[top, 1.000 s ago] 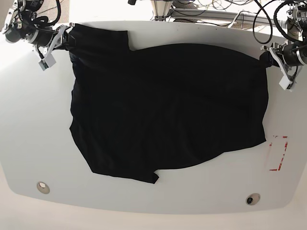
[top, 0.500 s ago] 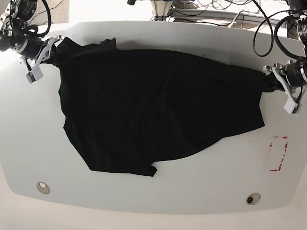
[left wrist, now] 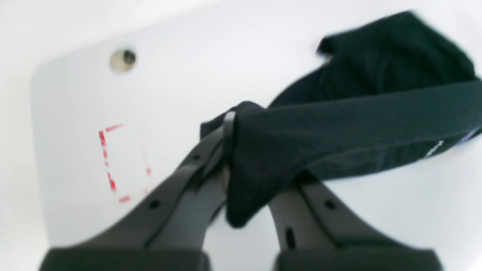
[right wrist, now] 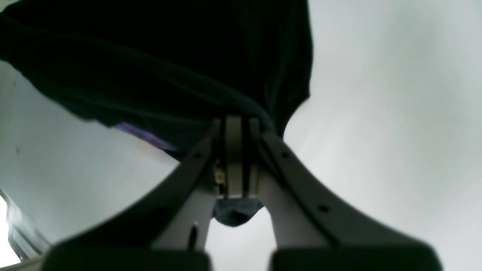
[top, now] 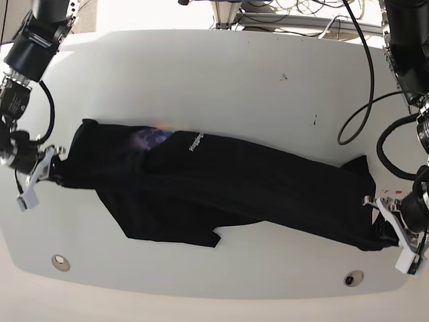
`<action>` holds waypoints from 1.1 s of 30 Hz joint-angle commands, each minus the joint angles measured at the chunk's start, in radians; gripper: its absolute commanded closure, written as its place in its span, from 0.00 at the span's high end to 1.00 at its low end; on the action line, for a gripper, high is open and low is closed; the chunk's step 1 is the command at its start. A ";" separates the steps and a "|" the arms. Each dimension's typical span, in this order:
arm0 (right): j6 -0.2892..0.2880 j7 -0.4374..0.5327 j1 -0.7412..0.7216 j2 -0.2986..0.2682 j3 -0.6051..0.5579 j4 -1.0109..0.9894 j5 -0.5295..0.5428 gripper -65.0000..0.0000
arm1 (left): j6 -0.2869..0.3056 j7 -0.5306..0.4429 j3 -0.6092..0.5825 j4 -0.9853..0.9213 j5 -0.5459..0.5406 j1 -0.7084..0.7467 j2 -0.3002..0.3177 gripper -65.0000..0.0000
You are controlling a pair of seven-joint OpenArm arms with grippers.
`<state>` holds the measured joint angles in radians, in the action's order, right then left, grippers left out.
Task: Layout the t-shirt on the table in an organized manner, then fold the t-shirt properly
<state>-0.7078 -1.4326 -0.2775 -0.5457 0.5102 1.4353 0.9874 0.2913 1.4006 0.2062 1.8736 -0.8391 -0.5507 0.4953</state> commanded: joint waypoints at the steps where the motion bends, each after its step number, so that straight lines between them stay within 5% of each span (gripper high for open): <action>1: 0.010 0.036 -0.296 -0.070 -0.058 -0.113 -0.055 0.00 | 0.000 -0.034 -0.004 -0.030 0.042 -0.165 0.004 0.01; 9: 0.010 0.036 -0.826 -0.153 -0.269 -0.319 -0.097 0.00 | 0.000 -0.040 -0.012 -0.185 0.114 -0.645 -0.008 0.01; 16: 0.010 0.036 -0.974 -0.219 -0.348 -0.341 -0.068 0.00 | 0.001 -0.037 -0.103 -0.315 0.102 -0.903 0.007 0.01; 24: 0.010 0.036 -0.762 -0.277 -0.328 -0.341 0.072 0.00 | 0.001 -0.034 -0.080 -0.245 0.025 -0.678 0.050 0.01; 33: 0.010 0.036 -0.308 -0.261 -0.124 -0.189 0.149 0.00 | 0.001 -0.034 0.091 -0.085 -0.022 -0.233 0.049 0.01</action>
<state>-0.7071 -1.4139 -0.6716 -0.7837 0.3256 1.1778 1.1458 0.2966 1.4040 0.2661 1.7557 -0.8818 -0.8276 0.5240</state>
